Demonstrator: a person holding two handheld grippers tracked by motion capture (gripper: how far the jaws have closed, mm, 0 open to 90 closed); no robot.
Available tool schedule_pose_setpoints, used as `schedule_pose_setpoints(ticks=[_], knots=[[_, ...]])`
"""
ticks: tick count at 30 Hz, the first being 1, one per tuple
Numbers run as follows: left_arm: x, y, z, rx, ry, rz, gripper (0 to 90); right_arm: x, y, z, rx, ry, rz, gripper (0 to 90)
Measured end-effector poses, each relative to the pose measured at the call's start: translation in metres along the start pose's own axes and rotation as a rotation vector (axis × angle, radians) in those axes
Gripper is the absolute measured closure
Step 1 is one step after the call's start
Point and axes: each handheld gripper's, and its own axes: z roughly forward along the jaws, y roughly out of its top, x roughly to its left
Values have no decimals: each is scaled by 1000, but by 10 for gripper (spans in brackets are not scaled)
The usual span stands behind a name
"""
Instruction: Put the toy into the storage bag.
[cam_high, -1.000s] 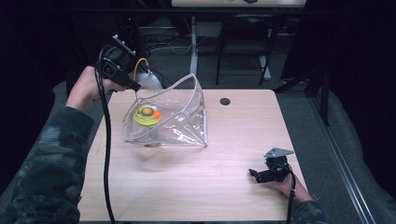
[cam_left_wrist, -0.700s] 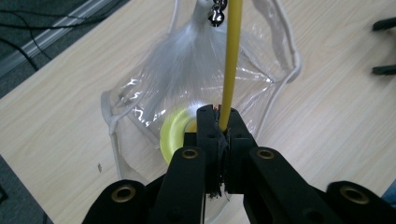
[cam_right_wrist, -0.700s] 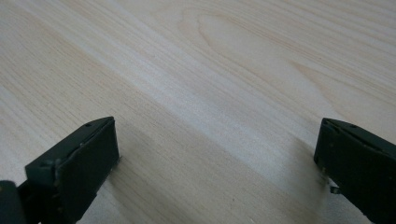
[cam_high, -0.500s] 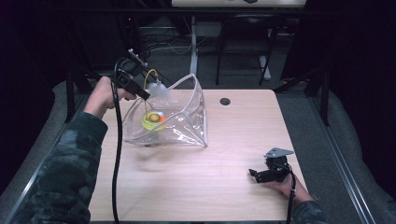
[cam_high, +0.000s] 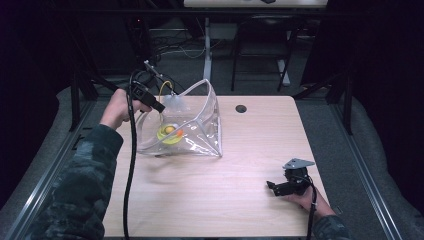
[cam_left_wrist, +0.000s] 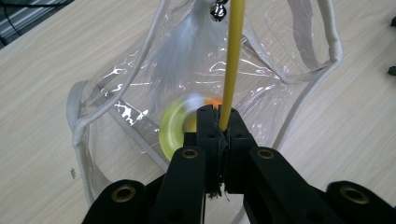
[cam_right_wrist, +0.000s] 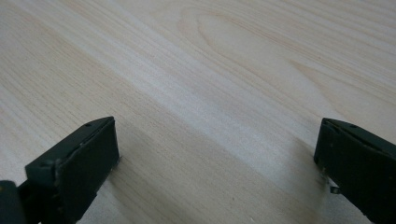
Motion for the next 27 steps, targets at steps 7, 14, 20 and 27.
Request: schedule_pose_setpoints(ticks=[7,14,20,27], knots=[[-2,3,6,8,12,-8,883,0,0,0,-1,-1,2,0],[-3,4,12,-6,-2,-18,883,0,0,0,0,-1,1,0],[-2,4,21,15,15,-6,883,0,0,0,2,-2,0,0],[3,-1,25,2,34,-23,883,1,0,0,4,-4,5,0]])
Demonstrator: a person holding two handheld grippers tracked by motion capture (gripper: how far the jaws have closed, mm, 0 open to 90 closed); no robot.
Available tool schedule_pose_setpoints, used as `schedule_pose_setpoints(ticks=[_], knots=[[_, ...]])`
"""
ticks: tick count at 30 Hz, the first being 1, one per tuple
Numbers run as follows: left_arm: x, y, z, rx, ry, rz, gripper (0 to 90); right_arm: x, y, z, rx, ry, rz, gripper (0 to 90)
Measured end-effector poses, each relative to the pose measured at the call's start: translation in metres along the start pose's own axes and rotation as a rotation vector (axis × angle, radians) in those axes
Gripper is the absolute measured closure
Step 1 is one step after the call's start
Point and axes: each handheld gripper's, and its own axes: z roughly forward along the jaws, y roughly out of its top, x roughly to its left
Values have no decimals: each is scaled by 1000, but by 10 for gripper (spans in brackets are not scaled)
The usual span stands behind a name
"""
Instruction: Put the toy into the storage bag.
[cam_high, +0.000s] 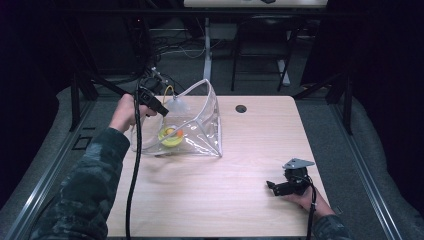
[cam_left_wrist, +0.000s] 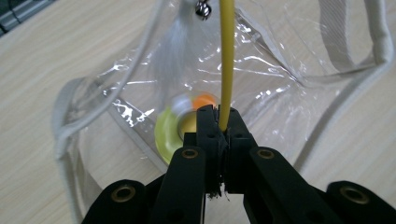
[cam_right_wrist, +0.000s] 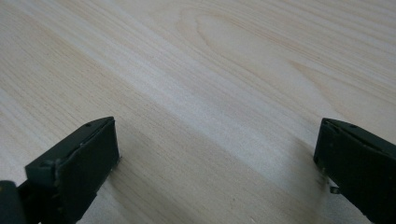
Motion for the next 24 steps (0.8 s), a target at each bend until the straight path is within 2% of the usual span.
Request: schedule_pose_setpoints(ticks=[2,4,5,6,12,16,19,22,24], knots=[[1,-2,1,-17,-7,-6,883,0,0,0,-1,-2,-3,0],[0,-3,3,-9,6,-6,883,0,0,0,-2,-2,-1,0],[0,-3,4,-13,-2,-9,883,0,0,0,-1,-3,-2,0],[0,-4,4,-25,9,-12,883,0,0,0,-1,-3,-2,0],[-1,-1,11,-26,-13,-16,883,0,0,0,-2,0,-1,0],[-1,1,19,-16,-22,-18,883,0,0,0,-4,-2,1,0],[-5,0,29,8,-10,-2,883,0,0,0,-3,-3,0,0],[-6,-4,35,19,-23,-17,881,0,0,0,-3,-2,0,0],[-7,-5,36,22,-11,-8,881,0,0,0,-4,-3,-1,0]])
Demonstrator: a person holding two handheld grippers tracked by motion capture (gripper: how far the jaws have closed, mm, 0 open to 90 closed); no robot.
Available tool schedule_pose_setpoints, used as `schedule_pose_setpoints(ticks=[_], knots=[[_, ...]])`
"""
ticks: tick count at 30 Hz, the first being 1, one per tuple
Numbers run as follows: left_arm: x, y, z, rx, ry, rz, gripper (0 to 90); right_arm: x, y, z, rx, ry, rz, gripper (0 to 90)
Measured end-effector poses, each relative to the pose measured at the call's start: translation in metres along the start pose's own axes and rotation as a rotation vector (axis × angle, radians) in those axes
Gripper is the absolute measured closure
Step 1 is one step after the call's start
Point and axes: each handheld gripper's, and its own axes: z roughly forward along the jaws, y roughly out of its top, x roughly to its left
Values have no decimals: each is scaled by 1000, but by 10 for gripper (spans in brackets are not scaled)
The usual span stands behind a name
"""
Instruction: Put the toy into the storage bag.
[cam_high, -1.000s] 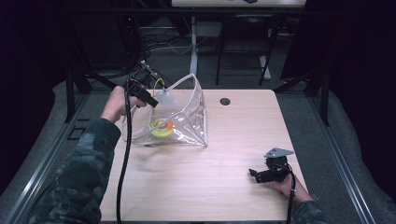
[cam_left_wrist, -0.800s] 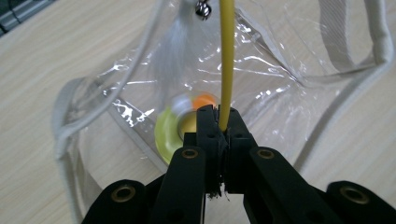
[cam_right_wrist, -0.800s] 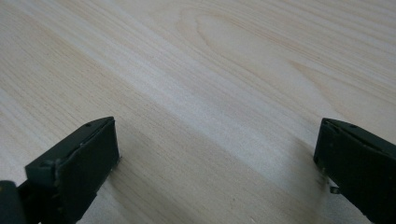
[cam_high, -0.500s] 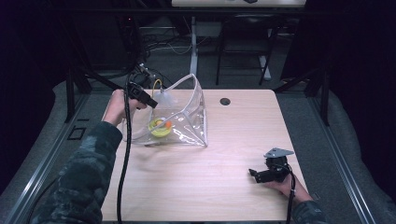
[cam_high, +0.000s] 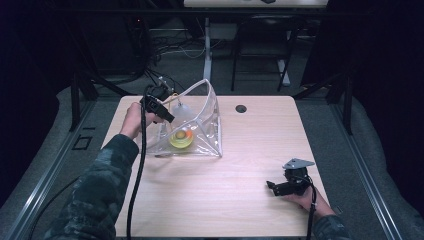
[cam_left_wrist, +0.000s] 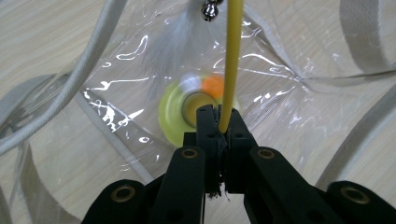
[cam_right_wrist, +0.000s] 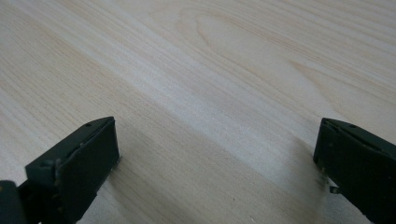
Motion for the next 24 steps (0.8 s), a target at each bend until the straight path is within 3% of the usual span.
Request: schedule_pose_setpoints(ticks=[9,14,16,19,24], knots=[[2,-2,0,-12,-15,-26,854,0,0,0,0,0,0,0],[-5,-1,-14,-28,-10,-14,676,0,0,0,0,1,-1,0],[-7,-1,-23,-41,9,-15,538,0,0,0,0,0,-1,0],[-11,-2,-37,-57,40,-9,400,0,0,0,-1,2,1,0],[-17,-6,-66,-98,77,2,227,0,0,0,0,0,0,0]])
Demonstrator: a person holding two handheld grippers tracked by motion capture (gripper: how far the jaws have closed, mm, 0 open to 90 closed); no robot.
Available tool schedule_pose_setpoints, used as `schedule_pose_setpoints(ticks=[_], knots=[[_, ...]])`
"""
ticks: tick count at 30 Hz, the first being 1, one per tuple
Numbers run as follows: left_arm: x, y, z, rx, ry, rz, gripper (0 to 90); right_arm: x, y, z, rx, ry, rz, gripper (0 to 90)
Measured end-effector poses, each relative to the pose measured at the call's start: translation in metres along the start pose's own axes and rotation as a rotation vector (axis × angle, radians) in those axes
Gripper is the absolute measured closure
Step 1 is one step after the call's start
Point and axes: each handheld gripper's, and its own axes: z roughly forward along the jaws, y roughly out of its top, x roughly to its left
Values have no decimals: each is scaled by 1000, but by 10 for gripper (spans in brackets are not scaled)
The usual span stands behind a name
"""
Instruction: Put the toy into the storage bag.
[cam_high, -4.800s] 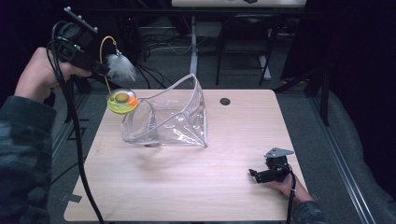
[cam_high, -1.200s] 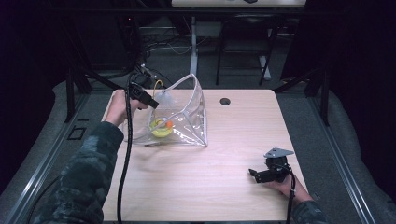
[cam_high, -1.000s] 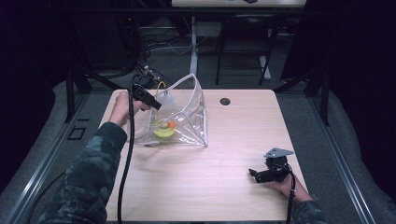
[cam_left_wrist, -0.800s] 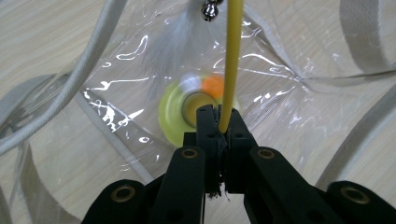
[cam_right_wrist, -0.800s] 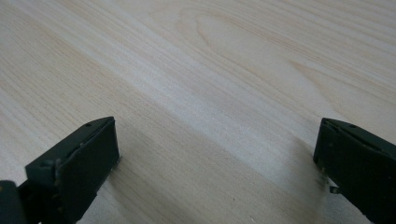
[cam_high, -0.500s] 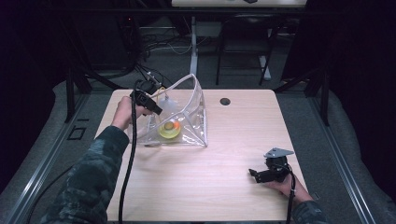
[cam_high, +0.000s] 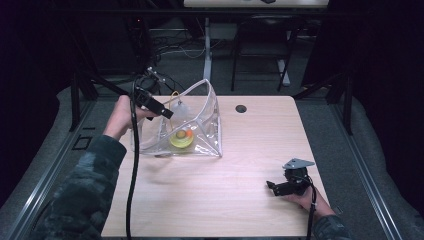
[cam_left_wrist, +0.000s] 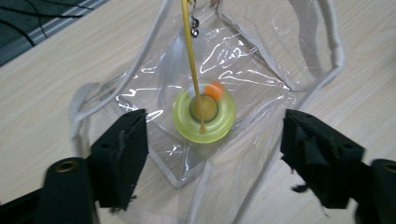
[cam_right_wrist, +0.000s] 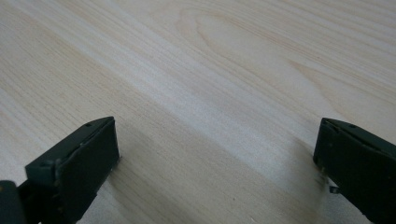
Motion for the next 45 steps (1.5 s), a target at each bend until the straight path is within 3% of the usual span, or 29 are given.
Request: schedule_pose_setpoints(ticks=[1,3,10,19,22,27,28,31,34,45], knots=[[0,0,0,0,0,0,202,0,0,0,0,0,0,0],[0,-4,-19,-13,31,10,155,0,0,0,0,0,0,0],[5,-29,-54,-64,84,-10,101,0,0,0,1,1,-1,0],[9,-65,-69,-69,116,-33,45,0,0,0,3,-1,-3,0],[11,-84,-65,-58,127,-55,5,0,0,0,1,1,-1,0],[12,-102,-58,-53,123,-79,3,0,0,-1,4,-3,-5,0],[12,-112,-52,-51,116,-91,3,0,0,-1,3,-2,-4,0],[12,-121,-47,-46,109,-96,2,0,0,-1,6,-2,-6,0],[14,-140,-32,-18,110,-115,0,1,-1,-1,0,-4,10,0],[18,-189,9,-20,94,-202,0,1,0,-1,0,-4,8,0]])
